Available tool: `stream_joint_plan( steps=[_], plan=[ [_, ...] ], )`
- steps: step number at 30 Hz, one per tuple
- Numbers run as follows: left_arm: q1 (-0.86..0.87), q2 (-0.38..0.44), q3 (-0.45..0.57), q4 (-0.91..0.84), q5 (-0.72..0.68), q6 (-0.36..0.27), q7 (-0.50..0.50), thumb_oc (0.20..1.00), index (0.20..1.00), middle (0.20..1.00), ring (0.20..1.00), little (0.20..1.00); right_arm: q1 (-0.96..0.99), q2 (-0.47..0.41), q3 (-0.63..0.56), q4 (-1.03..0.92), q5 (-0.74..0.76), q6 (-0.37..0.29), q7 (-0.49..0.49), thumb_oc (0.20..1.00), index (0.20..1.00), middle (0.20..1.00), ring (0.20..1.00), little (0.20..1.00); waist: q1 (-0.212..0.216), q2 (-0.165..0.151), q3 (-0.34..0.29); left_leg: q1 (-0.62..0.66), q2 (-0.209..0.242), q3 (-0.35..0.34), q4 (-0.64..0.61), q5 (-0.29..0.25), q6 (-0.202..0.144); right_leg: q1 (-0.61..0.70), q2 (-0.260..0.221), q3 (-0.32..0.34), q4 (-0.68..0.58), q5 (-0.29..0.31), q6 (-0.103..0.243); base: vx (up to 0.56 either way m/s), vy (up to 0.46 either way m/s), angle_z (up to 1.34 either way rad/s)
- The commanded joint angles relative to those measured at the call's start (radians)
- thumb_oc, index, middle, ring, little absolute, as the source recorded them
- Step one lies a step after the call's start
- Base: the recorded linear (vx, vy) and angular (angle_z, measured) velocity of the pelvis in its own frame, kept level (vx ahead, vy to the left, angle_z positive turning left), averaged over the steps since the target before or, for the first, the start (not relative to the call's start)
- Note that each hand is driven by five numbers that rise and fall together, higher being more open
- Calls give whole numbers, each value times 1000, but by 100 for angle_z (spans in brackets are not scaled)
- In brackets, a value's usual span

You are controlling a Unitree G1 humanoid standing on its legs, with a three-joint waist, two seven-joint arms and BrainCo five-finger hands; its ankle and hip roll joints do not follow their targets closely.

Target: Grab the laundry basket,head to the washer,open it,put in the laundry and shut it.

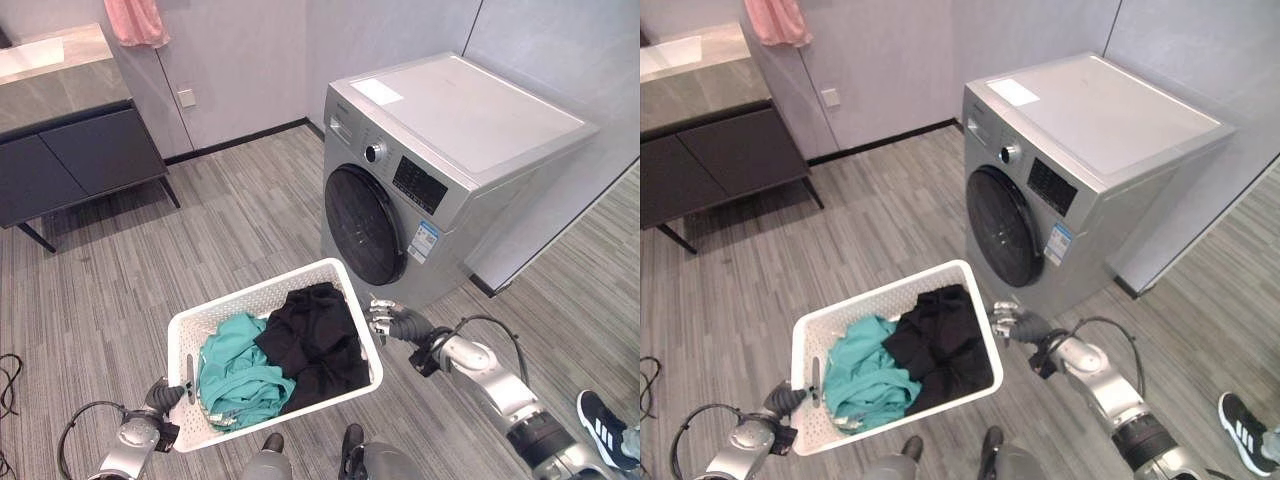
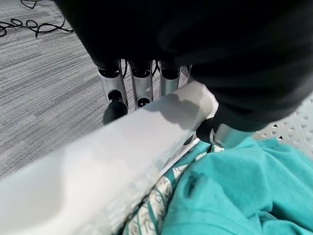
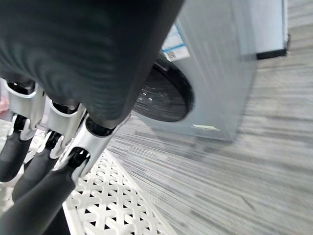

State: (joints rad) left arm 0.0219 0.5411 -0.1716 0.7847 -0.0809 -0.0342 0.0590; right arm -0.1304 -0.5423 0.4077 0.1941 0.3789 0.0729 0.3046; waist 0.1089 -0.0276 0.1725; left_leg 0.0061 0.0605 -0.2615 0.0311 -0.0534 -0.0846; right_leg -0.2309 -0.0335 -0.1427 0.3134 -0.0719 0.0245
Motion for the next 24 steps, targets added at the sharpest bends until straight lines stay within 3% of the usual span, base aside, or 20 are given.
stream_joint_plan(
  steps=[1,8,10,13,15,17,18,19,20,21,23,24],
  plan=[
    [-98,-7,-4,-73,-7,-75,11,200,200,200,200,200,-55,68,-2,-94,26,-98,14,200,200,200,200,200,-41,-41,30,109,-63,27,10,27,36,126,-42,89,-242,154,108,0,0,0],
    [-154,-41,-48,-42,-3,-69,20,200,200,200,200,200,14,62,-28,-44,3,-97,15,200,200,200,200,200,-61,-31,40,96,-57,24,23,30,31,114,-27,96,-220,128,97,33,-50,-4],
    [-174,-41,-65,-30,-1,-63,23,200,200,200,200,200,38,49,-37,-49,-3,-92,16,200,200,200,200,200,-72,-21,53,96,-28,17,59,22,20,98,1,90,-139,67,83,65,-124,-2],
    [-181,-41,-71,-20,2,-60,17,200,200,200,200,200,60,37,-51,-64,-4,-90,18,200,200,200,200,200,-79,-25,60,82,-22,9,106,39,10,104,12,99,-123,47,72,52,-126,2],
    [-187,-37,-77,-9,6,-57,12,200,200,200,200,200,86,19,-66,-88,9,-90,24,200,200,200,200,200,-79,-39,70,18,-23,3,253,146,-12,131,30,109,-134,47,56,58,-196,23],
    [-197,-35,-85,-15,9,-52,7,200,200,200,200,200,93,-1,-76,-109,27,-89,26,200,200,200,200,200,-60,-60,107,-78,-46,15,455,215,3,174,33,119,-147,43,42,46,-217,35],
    [-199,-34,-86,-15,9,-51,7,200,200,200,200,200,94,-1,-78,-110,27,-88,26,200,200,200,200,200,-61,-57,107,-88,-46,12,470,210,4,171,35,116,-146,44,43,31,-282,24],
    [-211,-29,-93,-16,9,-51,6,200,200,200,200,200,98,-16,-87,-128,54,-89,26,200,200,200,200,200,-45,-79,141,-172,-77,56,589,215,26,205,32,119,-153,45,30,25,-154,5],
    [-212,-29,-94,-16,8,-51,6,200,200,200,200,200,99,-16,-89,-129,54,-88,26,200,200,200,200,200,-43,-76,141,-177,-75,56,598,210,26,204,35,120,-151,44,30,109,-283,-18],
    [-216,-25,-93,-25,6,-51,6,200,200,200,200,200,109,-34,-104,-158,63,-89,25,200,200,200,200,200,-41,-78,150,-228,-63,126,562,208,23,219,32,92,-154,37,28,149,-127,-21],
    [-217,-16,-88,-27,11,-49,0,200,200,200,200,200,124,-36,-111,-164,67,-84,23,200,200,200,200,200,-21,-66,151,-261,-61,178,441,175,16,242,35,81,-145,8,35,352,-100,43],
    [-227,-15,-93,-16,30,-49,-1,200,200,200,200,200,129,-34,-114,-180,71,-96,19,200,200,200,200,200,-6,-48,144,-312,-34,284,237,191,18,275,53,67,-129,-38,39,637,-37,25]
  ],
)
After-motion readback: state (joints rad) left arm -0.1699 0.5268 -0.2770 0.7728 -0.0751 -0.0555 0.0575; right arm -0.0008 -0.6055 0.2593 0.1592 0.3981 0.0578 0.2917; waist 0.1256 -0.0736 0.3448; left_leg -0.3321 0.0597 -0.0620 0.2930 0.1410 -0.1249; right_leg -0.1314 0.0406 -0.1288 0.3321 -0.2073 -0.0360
